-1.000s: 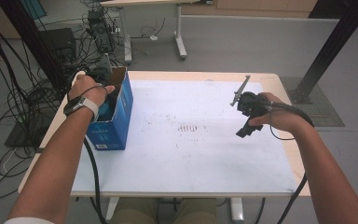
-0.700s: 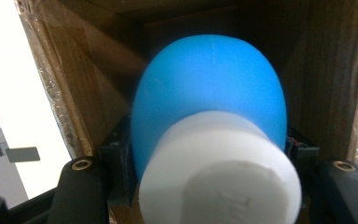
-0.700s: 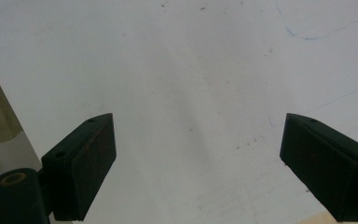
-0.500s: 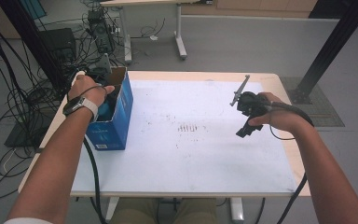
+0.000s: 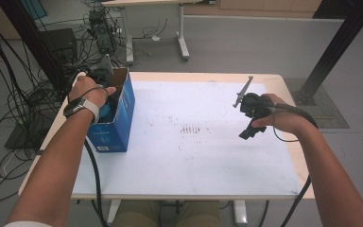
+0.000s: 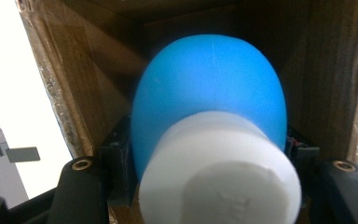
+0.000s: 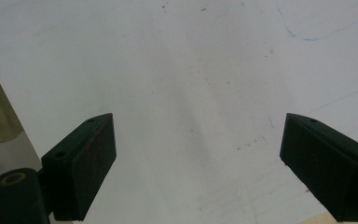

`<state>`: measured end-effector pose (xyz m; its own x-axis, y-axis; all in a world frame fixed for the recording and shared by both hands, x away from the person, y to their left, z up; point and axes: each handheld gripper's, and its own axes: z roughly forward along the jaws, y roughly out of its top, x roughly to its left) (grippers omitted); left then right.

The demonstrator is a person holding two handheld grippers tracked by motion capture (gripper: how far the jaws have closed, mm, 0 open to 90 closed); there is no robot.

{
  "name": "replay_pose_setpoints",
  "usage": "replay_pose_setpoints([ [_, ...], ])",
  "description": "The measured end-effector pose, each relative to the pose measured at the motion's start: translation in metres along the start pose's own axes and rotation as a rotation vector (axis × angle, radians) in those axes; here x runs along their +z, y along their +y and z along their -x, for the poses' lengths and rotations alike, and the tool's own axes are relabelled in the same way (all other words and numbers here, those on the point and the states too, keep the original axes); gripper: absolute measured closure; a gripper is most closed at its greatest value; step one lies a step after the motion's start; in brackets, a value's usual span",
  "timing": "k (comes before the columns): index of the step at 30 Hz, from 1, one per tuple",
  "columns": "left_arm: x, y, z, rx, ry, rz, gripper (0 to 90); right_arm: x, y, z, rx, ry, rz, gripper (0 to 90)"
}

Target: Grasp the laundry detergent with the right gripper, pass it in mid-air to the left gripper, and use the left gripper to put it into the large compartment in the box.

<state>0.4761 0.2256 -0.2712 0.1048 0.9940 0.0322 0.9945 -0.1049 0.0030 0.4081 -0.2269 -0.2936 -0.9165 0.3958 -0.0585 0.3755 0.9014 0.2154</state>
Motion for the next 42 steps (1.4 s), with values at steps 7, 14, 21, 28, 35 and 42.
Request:
replay_pose_setpoints([
  [7,-0.0001,-0.0005,-0.0002,-0.001,0.000,0.000,37.5,0.0001,-0.0001,-0.0005,-0.001,-0.001,0.002,10.6],
  [14,-0.0002,-0.0009,0.0001,0.001,0.001,0.001,37.5,-0.0016,0.0005,-0.0003,-0.003,-0.003,0.003,10.6],
  [21,-0.0004,-0.0019,-0.0006,0.000,-0.002,0.002,37.5,-0.0004,-0.0001,-0.0005,0.000,-0.004,0.005,10.6],
  [28,-0.0003,-0.0018,-0.0003,0.004,-0.003,0.003,37.5,0.0002,0.0010,-0.0009,-0.006,-0.004,0.004,10.6],
  [35,0.0000,-0.0012,-0.0001,0.005,-0.003,0.006,37.4,0.0014,0.0015,-0.0009,-0.005,-0.002,0.003,10.6],
  [42,-0.0003,-0.0011,-0.0009,0.009,-0.009,0.008,37.3,0.0017,0.0025,-0.0016,-0.007,-0.002,0.005,10.6],
])
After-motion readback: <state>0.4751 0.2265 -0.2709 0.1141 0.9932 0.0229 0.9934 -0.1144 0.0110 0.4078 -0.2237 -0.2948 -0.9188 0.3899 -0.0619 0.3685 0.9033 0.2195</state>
